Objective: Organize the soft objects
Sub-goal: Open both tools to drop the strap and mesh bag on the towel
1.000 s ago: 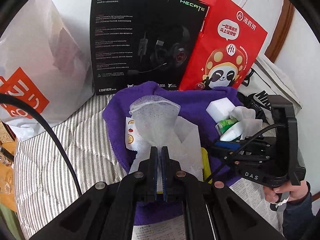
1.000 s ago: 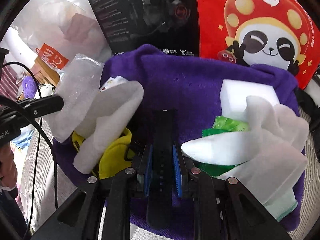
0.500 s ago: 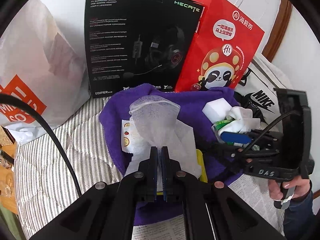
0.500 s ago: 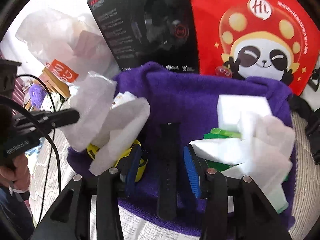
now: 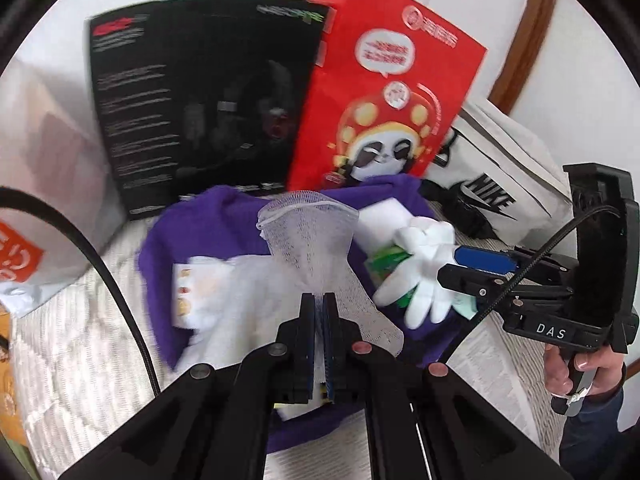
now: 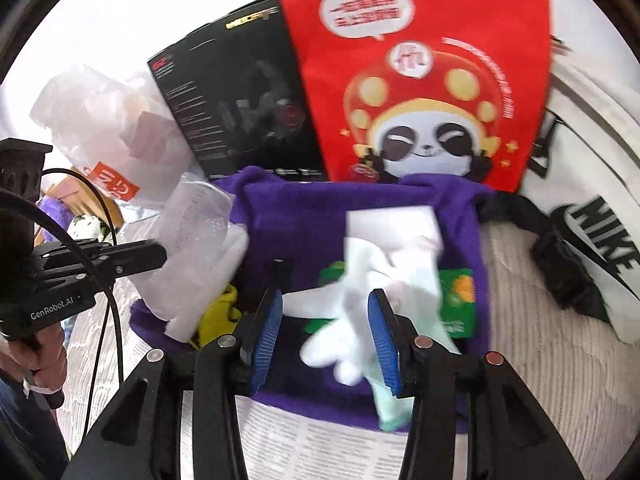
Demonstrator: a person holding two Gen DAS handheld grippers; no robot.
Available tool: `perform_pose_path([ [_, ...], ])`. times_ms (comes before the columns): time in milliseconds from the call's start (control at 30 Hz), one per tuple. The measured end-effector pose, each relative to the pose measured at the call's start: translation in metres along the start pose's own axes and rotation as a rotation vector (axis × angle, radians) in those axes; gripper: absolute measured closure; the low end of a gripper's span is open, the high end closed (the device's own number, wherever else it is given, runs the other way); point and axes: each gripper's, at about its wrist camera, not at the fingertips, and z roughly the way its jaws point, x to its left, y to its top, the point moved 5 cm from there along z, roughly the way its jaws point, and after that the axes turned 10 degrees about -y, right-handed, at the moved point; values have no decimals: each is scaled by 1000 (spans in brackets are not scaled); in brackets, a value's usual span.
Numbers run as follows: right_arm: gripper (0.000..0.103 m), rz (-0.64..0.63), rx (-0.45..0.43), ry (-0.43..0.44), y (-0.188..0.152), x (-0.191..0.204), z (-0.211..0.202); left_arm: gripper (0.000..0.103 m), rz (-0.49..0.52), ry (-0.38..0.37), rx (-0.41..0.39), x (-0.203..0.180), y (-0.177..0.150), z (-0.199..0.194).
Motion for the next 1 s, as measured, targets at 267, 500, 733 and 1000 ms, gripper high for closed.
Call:
perform_pose_path([
  [267,58,31,-2,-23,-12,-22,-8,98,19,-29,98,-23,-5,52],
  [500,58,24,8,-13,-15,-15,-3,97,27,14,160,-21,-14,78],
  [733,58,4,21,-22,-21,-12,-2,89,38,25,178,-25,-14,78],
  [1000,54,28,3,-36,-27,-21,-17,65,50,17,186,-36,-22,68],
])
